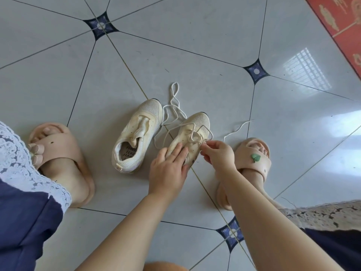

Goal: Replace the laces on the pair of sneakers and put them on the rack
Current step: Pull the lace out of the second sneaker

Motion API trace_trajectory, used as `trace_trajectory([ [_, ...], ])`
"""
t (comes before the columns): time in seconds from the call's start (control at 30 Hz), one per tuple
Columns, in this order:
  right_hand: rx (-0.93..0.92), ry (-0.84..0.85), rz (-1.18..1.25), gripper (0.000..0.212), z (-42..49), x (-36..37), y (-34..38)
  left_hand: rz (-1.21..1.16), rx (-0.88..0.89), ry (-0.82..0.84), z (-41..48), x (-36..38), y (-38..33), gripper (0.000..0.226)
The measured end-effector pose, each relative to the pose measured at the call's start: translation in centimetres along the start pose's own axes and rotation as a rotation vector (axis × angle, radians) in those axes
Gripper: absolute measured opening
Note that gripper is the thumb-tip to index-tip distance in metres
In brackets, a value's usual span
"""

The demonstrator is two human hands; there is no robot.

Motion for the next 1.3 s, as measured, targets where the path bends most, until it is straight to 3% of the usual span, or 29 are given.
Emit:
trace_trajectory([
  [0.1,-0.139,-0.031,-0.3,0.012,0.1,-0.7,1.8,-0.001,0.001,-0.011,0.0,-0.2,-0.2,0.038],
  [0.17,-0.183,-0.065,-0.345,0.015,0.3,-1.7,3.0,-0.004,-0.002,-0.02,0.2,-0.2,0.0,0.038],
  [0.3,-0.13,-0.295,-0.118,0.021,1.2,-7.2,5.6,-0.036,-0.043,0.113,0.0,0.9,0.5,0.041],
  [0.4,-0.136,-0.461,0.146,0.008,1.7,-11.8,8.2,-0.013,-0.047,0.159,0.0,1.4,0.7,0.043],
  [0.6,-0.249,-0.574,0.433,0.023,1.6,-15.9,13.4,-0.02,-0.03,0.11,-0.1,0.9,0.4,0.041],
  [0.7,-0.329,-0.378,0.172,0.016,2.2,-14.6,16.5,0.003,-0.04,0.141,0.2,1.0,0.4,0.041],
  [0.8,-0.314,-0.177,-0.32,0.006,2.4,-9.7,15.7,0.02,-0.067,0.191,0.1,1.8,0.9,0.044],
  [0.87,-0.308,-0.134,-0.575,0.024,2.5,-6.8,13.7,0.021,-0.062,0.158,0.1,1.3,0.7,0.043],
  [0.97,-0.426,-0.041,-0.73,0.044,1.4,-2.2,11.6,0.032,-0.023,0.082,0.4,0.4,0.0,0.04],
  [1.07,-0.602,0.124,-0.887,0.031,-0.2,2.7,9.4,0.047,0.014,0.011,0.3,-0.1,-0.3,0.04],
  [1.3,-0.926,0.098,-1.39,0.022,-1.2,6.2,9.6,0.029,0.035,-0.022,0.4,-0.4,-0.4,0.041],
])
Point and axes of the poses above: each hand's wrist, its own z-axis towards the middle knuckle, its own x-axis out of the palm, y = z × x, the point moved 7 cm from there along z, towards the middle knuckle, and after that the axes turned 3 degrees about y, right-handed, at the moved point
